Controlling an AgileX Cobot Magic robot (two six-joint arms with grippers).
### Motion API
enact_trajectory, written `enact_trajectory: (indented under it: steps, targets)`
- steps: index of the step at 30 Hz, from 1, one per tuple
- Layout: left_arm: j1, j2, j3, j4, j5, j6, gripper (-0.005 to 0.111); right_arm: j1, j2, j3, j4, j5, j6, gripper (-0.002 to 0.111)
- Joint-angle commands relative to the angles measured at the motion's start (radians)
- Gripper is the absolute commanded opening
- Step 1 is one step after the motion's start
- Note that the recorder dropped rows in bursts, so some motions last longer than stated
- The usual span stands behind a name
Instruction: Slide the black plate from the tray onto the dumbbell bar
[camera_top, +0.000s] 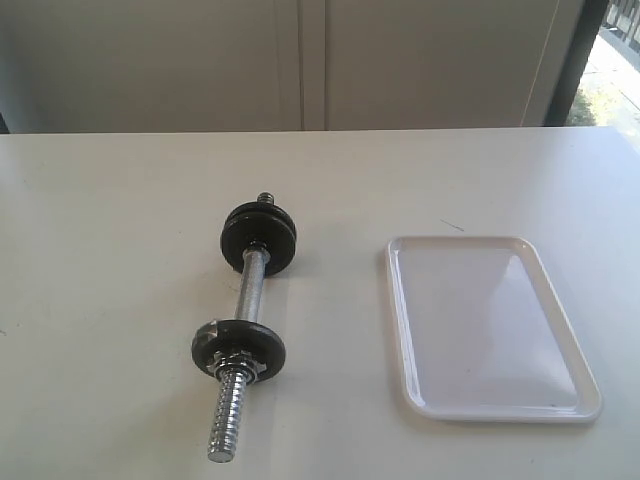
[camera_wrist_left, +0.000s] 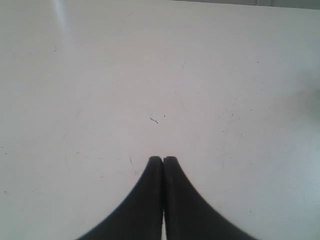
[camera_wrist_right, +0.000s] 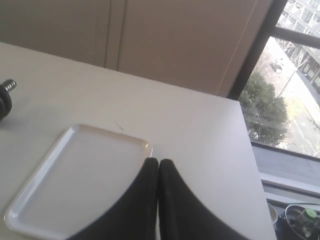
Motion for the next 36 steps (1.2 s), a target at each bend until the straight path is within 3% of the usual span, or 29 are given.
enact_trajectory:
  steps: [1, 4, 11, 22, 29, 36]
  targets:
    - [0.003, -0.005, 0.003, -0.003, -0.001, 0.075, 0.0, 0.0, -0.003, 0.106, -0.003, -0.03, 0.005, 0.0]
    - [0.003, -0.005, 0.003, -0.003, -0.004, 0.085, 0.0, 0.0, -0.003, 0.19, -0.003, -0.058, 0.005, 0.0]
    - [0.003, -0.005, 0.003, -0.003, -0.005, 0.085, 0.0, 0.0, -0.069, 0.361, 0.004, -0.365, 0.005, 0.0]
    - [0.003, -0.005, 0.003, -0.001, -0.005, 0.085, 0.0, 0.0, -0.186, 0.662, 0.061, -0.475, -0.002, 0.0]
    - [0.003, -0.005, 0.003, -0.001, -0.005, 0.085, 0.0, -0.002, -0.186, 0.662, 0.07, -0.608, -0.005, 0.0]
    - [0.003, -0.005, 0.003, -0.001, -0.005, 0.085, 0.0, -0.051, -0.186, 0.662, 0.261, -0.613, -0.005, 0.0]
